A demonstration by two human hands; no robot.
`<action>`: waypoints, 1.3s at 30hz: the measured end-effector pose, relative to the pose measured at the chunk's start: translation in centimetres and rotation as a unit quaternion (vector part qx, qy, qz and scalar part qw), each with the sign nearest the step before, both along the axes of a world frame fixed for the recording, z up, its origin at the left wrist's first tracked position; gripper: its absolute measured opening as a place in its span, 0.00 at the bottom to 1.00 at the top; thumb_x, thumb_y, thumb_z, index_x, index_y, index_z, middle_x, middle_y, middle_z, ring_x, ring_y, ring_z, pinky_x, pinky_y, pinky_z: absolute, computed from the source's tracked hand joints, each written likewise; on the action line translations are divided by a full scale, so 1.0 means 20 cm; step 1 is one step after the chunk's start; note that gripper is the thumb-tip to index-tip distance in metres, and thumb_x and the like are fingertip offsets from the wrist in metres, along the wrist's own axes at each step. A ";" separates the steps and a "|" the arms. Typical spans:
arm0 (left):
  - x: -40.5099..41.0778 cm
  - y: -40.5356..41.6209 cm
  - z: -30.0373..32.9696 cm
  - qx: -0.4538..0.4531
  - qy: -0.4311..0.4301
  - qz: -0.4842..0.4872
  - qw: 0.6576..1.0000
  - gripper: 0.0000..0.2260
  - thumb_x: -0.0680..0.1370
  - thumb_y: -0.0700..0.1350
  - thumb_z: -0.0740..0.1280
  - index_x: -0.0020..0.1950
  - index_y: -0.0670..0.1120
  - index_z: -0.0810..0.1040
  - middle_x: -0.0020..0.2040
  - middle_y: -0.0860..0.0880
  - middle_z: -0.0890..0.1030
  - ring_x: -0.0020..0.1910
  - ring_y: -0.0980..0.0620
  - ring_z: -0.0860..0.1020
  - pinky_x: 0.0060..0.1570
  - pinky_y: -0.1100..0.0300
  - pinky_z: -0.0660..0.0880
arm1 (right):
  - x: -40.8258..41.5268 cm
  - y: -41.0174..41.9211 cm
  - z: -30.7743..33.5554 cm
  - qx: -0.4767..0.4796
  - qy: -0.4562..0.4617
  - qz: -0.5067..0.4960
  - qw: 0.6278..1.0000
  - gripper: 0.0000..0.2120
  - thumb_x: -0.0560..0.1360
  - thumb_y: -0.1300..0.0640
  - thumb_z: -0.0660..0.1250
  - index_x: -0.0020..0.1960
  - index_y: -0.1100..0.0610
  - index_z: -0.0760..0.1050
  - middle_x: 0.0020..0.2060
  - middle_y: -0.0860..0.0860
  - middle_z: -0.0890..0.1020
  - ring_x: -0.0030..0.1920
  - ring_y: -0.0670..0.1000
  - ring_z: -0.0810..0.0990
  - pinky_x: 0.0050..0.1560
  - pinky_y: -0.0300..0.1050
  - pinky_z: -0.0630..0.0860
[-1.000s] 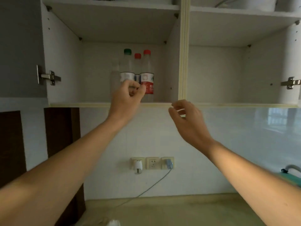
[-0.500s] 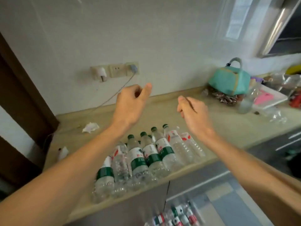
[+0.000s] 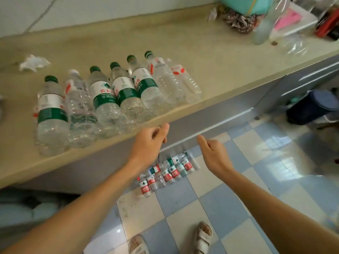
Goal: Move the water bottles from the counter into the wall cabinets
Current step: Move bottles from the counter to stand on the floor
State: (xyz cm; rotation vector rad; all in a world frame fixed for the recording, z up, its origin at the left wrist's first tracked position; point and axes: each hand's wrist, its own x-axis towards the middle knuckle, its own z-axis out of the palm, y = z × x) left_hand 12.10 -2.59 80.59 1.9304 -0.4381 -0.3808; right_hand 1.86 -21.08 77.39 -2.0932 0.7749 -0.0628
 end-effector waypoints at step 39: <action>0.09 -0.07 -3.93 0.156 0.172 0.470 0.851 0.36 0.81 0.54 0.67 0.82 0.44 0.53 0.77 0.38 0.63 0.71 0.36 0.70 0.61 0.47 0.71 | 0.52 -0.61 -3.67 0.203 0.018 -0.094 0.975 0.30 0.81 0.50 0.66 0.79 0.50 0.57 0.73 0.60 0.68 0.56 0.60 0.81 0.41 0.50 0.84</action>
